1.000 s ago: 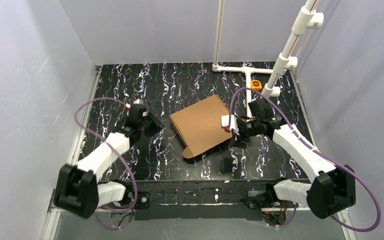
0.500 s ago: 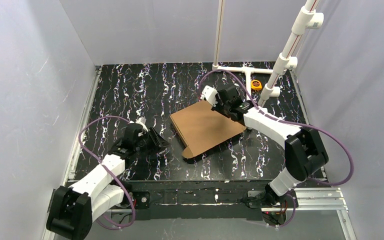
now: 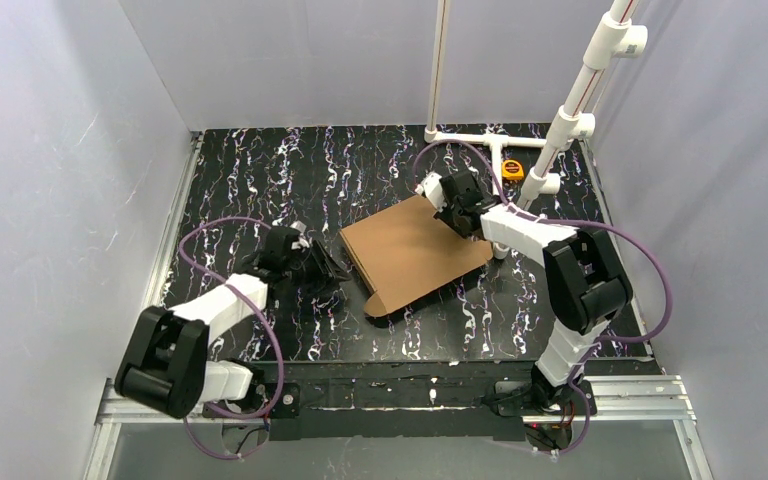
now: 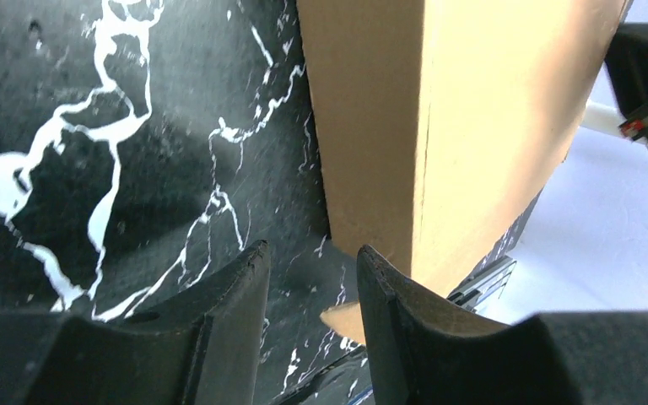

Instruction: Fold the paper box

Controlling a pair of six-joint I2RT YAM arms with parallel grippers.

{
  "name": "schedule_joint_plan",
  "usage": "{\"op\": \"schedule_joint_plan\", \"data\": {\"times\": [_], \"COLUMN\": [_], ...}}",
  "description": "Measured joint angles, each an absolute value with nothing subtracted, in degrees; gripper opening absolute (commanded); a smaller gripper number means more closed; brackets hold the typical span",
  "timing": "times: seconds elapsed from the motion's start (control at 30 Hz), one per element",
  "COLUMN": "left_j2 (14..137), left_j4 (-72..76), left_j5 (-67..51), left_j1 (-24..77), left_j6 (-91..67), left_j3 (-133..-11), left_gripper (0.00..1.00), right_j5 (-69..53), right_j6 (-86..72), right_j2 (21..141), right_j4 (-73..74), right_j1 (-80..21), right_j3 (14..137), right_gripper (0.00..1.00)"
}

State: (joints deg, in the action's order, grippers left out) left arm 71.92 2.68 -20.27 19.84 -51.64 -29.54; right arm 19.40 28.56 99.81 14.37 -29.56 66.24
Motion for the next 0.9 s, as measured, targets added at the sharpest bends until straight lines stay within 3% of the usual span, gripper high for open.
{"op": "schedule_joint_plan", "data": {"times": [0.3,0.67,0.9], "left_j2": [88.5,106.2,102.5], "left_j4": [-1.8,-17.6,-18.8], "left_j5": [-20.4,-14.3,-13.6], "left_j1": [19.2,9.9,5.7], "left_j6": [-49.4,-39.1,-35.4], "left_j3": [-42.1,-70.1,-74.8], "left_gripper": [0.4,0.37,0.43], "right_j5": [10.9,2.4,-4.5], "right_j6": [25.0,21.2,20.8], "right_j2": [101.6,102.2,101.7], "right_j4": [18.2,19.4,17.2], "right_j1": [-29.4,-31.1,-33.1], "right_j3": [67.7,73.2,71.3], "right_gripper": [0.01,0.01,0.06]}}
